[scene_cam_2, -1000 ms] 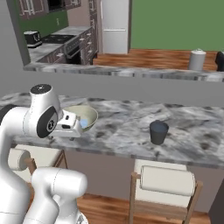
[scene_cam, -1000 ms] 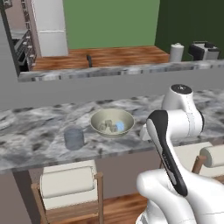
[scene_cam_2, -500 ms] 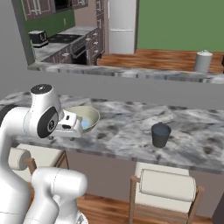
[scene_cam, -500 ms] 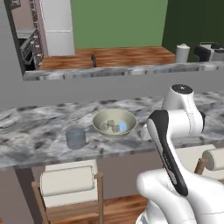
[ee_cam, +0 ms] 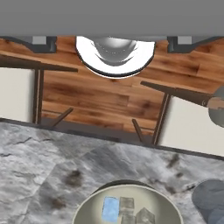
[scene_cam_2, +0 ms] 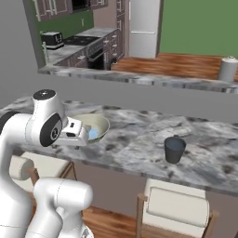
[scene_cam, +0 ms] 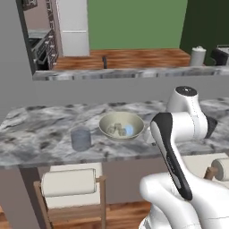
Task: There are four ice cubes in the ice bowl. Place two ice cubes in each glass of water.
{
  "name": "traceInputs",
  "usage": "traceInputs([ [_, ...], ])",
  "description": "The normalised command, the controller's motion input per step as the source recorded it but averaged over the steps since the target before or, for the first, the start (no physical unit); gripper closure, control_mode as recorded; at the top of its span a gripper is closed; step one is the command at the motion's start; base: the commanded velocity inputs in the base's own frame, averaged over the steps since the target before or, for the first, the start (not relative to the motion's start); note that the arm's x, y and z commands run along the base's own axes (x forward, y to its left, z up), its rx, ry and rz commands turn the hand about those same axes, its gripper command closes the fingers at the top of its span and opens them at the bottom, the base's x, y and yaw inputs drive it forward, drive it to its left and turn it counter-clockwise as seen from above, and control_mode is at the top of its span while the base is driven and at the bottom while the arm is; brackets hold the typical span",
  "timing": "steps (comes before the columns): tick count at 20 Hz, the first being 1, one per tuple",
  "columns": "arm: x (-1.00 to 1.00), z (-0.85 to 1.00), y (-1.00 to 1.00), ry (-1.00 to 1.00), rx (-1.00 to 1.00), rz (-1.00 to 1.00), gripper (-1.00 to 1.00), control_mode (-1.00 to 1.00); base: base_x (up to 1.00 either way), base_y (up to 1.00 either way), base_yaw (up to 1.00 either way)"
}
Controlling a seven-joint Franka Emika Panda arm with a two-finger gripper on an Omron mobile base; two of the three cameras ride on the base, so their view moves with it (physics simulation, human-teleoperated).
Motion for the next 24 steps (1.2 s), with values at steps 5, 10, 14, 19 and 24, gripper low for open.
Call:
traceInputs([
  [5,0.00,0.00,0.00,0.00,0.00,0.00,-1.00,1.00,0.98,0.00,0.21],
  [10,0.00,0.00,0.00,0.00,0.00,0.00,-1.00,1.00,1.00,-0.02,0.22],
  [14,0.00,0.00,0.00,0.00,0.00,0.00,-1.00,1.00,0.98,-0.08,0.22],
  [19,0.00,0.00,0.00,0.00,0.00,0.00,-1.00,1.00,0.92,-0.06,0.20],
  [24,0.62,0.02,0.00,0.00,0.07,0.10,-1.00,-1.00,0.18,0.00,0.03],
])
